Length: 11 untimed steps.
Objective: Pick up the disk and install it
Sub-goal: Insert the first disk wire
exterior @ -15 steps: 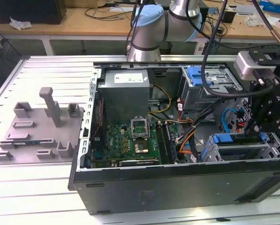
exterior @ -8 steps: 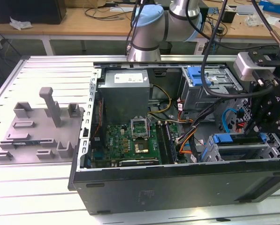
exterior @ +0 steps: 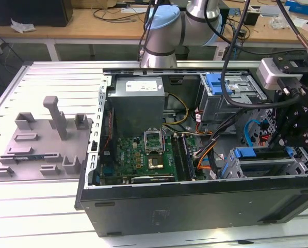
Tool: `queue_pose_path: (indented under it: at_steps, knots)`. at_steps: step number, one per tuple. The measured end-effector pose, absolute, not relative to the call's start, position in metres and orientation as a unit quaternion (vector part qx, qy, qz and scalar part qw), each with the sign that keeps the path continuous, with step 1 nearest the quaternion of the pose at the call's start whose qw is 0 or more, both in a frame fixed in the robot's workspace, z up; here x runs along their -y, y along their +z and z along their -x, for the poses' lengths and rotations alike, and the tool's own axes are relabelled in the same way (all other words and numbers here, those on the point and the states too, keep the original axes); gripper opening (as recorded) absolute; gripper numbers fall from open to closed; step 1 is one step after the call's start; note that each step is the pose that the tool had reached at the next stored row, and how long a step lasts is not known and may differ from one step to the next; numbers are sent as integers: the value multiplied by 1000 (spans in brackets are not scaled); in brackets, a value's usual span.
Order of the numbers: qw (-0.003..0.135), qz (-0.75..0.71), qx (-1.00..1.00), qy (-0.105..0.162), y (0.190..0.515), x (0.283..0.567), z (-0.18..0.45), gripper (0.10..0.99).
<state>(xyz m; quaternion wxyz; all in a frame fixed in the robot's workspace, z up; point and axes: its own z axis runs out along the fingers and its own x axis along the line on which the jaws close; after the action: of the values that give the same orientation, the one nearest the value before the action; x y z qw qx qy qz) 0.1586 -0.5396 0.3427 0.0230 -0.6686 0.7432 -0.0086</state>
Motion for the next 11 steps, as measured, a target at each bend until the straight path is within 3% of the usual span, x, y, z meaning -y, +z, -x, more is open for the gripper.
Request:
queue_pose_path:
  at_steps: [11]
  knots:
    - [23,669,-743,-9,347,540,-159,169]
